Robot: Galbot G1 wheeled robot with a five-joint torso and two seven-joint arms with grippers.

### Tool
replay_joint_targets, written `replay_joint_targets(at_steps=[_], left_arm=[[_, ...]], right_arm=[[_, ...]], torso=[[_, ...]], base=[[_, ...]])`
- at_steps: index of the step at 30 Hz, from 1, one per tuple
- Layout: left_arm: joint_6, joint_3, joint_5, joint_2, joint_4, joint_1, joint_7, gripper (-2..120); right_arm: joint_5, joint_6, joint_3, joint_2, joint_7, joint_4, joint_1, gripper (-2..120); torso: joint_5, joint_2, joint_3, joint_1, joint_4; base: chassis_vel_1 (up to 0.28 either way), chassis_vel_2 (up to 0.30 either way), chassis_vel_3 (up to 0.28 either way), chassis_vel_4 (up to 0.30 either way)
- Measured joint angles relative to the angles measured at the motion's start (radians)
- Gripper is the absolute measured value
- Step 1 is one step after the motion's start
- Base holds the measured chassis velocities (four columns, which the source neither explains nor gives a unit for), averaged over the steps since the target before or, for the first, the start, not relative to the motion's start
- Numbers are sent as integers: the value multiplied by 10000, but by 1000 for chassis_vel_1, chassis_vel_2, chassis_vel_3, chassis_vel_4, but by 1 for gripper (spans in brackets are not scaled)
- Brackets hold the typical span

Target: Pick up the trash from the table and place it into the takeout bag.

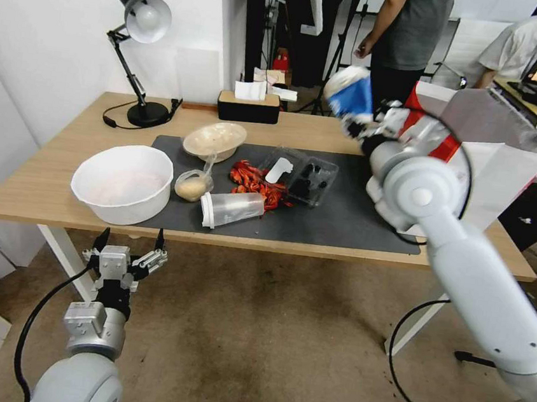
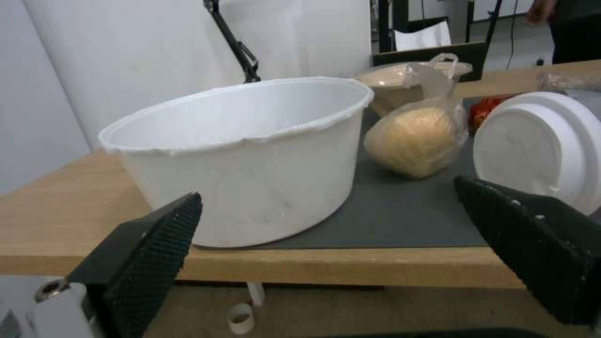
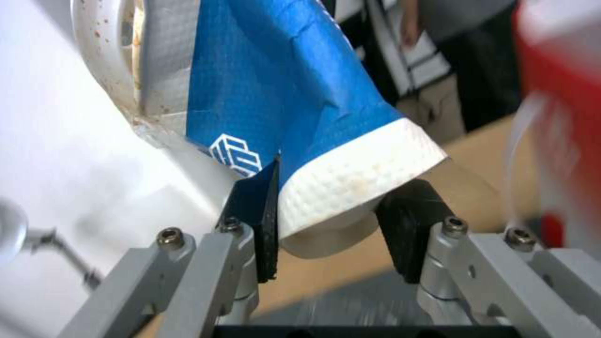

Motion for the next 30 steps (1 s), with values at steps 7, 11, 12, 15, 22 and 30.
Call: replay_joint_targets(at_steps=[7,11,12,15,22,30], left_arm=[[-3,-13,-11,13,-61,20,4,100],[-3,-16,-30,55,-102,43,11,100],[-4,-17,-43,78,-109,45,12,100],[-3,-15,-52,98,-129,43,15,100],[2,-19,-54,157,-173,112,22,100],[8,-31,-35,139,-280,170,24,100]], right_arm=[[60,-157,686,-849,609,-736,943,32],[59,-353,942,-1275,1021,-1229,1125,32],[-11,-429,1014,-1420,1145,-1435,1127,32],[-312,-538,1105,-1604,1261,-1709,1016,32],[-637,-828,1307,-1791,1515,-1975,587,36],[-666,-916,1339,-1825,1568,-2030,539,66]], torso=[[2,0,0,0,-3],[2,1,0,-1,-3],[3,0,0,-1,-4],[2,0,0,0,-3],[2,0,0,0,-2],[-1,0,0,-1,-1]], base=[[0,0,0,0],[0,0,0,0],[0,0,0,0],[0,0,0,0],[0,0,0,0],[0,0,0,0]])
